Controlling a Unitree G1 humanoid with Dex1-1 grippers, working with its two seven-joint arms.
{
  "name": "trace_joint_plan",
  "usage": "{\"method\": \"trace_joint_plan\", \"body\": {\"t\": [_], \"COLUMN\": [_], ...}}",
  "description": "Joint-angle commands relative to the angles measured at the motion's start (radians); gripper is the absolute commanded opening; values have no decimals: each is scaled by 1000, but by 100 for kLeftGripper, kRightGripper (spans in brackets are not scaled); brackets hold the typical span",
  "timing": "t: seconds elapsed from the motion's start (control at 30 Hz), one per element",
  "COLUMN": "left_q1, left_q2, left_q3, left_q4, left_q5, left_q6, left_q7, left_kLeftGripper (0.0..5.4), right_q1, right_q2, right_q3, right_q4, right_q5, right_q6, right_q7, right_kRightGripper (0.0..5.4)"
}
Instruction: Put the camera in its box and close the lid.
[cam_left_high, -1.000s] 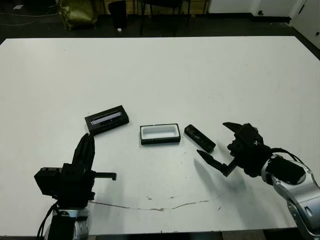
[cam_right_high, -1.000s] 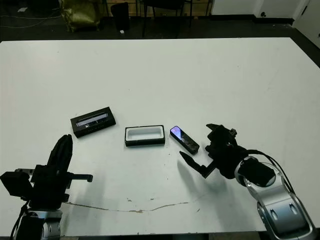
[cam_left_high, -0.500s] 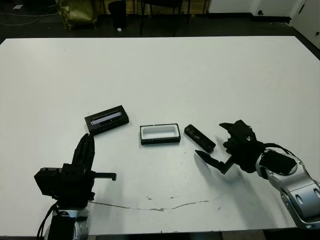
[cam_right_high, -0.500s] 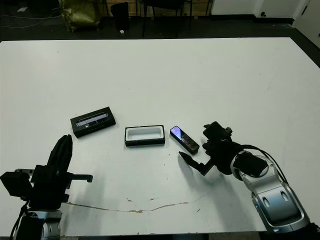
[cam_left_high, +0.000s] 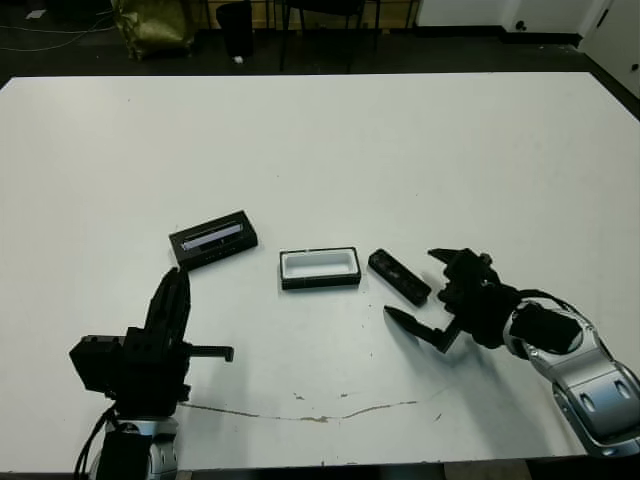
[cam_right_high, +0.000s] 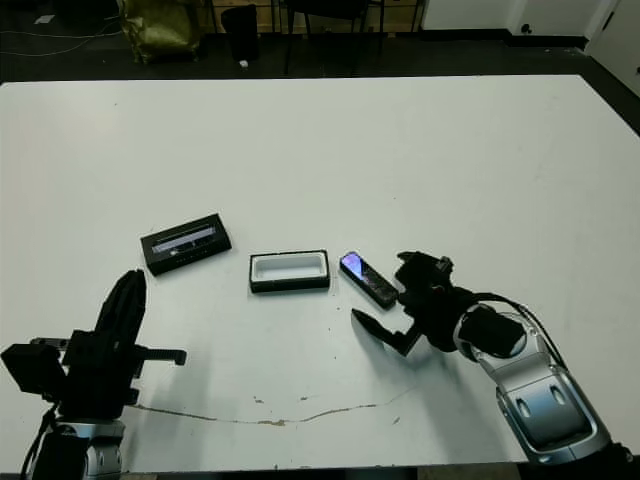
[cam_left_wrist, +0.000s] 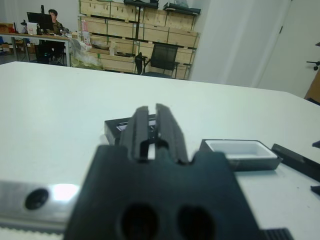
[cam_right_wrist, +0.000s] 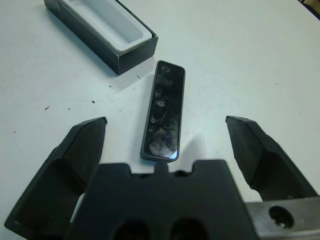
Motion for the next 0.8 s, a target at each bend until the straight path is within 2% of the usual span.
{"method": "trace_joint_plan", "body": {"t": [0.03,0.2,0.33,0.5,0.63,0.73,0.8], "left_q1": [71,74,74,73,79,78,75], "left_q2": [15,14,21,23,20,18,18], "left_q3": [5,1,1,6,4,6,8], "left_q4": [10,7,6,6,-13,-19,-14], "left_q5": [9,10,14,15,26,27,26], "left_q6": [2,7,6,4,27,37,30], "left_q7": [-1,0,-5,-5,6,7,5], "left_kLeftGripper": [0,0,0,0,0,0,0], "right_q1": [44,65,64,69,68,52,44], "right_q2": [7,37,53,121,136,144,142], "right_q3": [20,9,-3,-65,-74,-81,-81], "right_q4": [15,-10,-39,-40,-36,-38,-43], "right_q5": [-22,-10,18,100,121,143,152], "right_q6": [63,134,243,377,409,466,491], "right_q7": [-23,-69,-83,-112,-129,-141,-144], "right_kRightGripper": [518,412,330,221,134,72,48]}}
